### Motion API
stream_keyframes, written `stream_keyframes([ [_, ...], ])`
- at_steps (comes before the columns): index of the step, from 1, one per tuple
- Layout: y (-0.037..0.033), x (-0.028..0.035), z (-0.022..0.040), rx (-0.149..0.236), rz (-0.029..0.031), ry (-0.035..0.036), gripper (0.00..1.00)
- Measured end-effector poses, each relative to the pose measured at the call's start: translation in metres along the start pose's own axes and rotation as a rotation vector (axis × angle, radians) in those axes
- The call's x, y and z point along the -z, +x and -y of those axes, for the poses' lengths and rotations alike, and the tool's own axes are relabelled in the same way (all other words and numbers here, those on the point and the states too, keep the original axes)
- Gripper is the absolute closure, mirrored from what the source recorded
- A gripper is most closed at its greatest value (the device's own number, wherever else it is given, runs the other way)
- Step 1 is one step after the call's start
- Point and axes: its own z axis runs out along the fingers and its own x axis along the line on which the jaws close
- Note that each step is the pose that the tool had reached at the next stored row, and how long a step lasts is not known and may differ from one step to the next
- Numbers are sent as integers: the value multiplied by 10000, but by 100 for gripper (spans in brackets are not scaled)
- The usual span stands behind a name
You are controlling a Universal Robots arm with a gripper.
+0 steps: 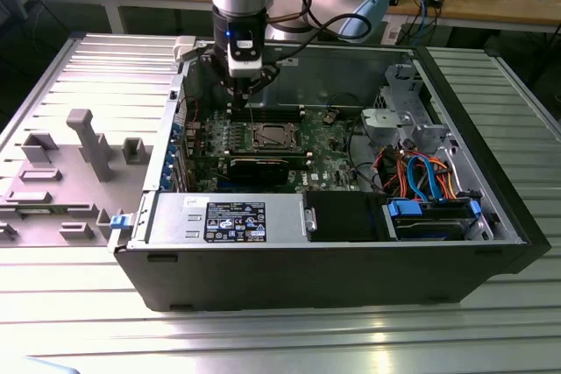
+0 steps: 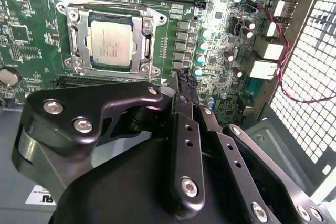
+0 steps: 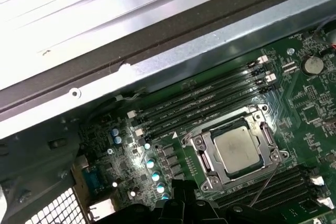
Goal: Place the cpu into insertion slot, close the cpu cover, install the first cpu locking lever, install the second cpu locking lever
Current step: 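Install the first cpu locking lever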
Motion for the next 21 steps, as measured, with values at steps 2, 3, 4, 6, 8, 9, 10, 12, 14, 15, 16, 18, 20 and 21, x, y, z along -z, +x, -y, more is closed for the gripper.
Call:
stream_keyframes([
  [2,-1,-9,0,269,8,-2,89],
  [3,-1,-19,0,616,9,2,89],
  [4,-1,-24,0,834,9,5,89],
  [6,-1,-30,0,1106,12,9,89],
  [8,-1,-35,1,1375,24,7,89],
  [9,-2,-39,0,1549,34,5,89],
  [10,-1,-41,0,1680,41,4,89],
  [12,-1,-49,0,2147,59,3,89],
  [14,-2,-59,0,2564,64,5,89],
  [15,-2,-62,0,2695,65,7,89],
  [16,-2,-66,0,2859,65,8,89],
  [18,0,-72,0,3013,106,3,89],
  [20,1,-80,0,3028,241,-35,89],
  [21,2,-87,0,3029,277,-43,89],
])
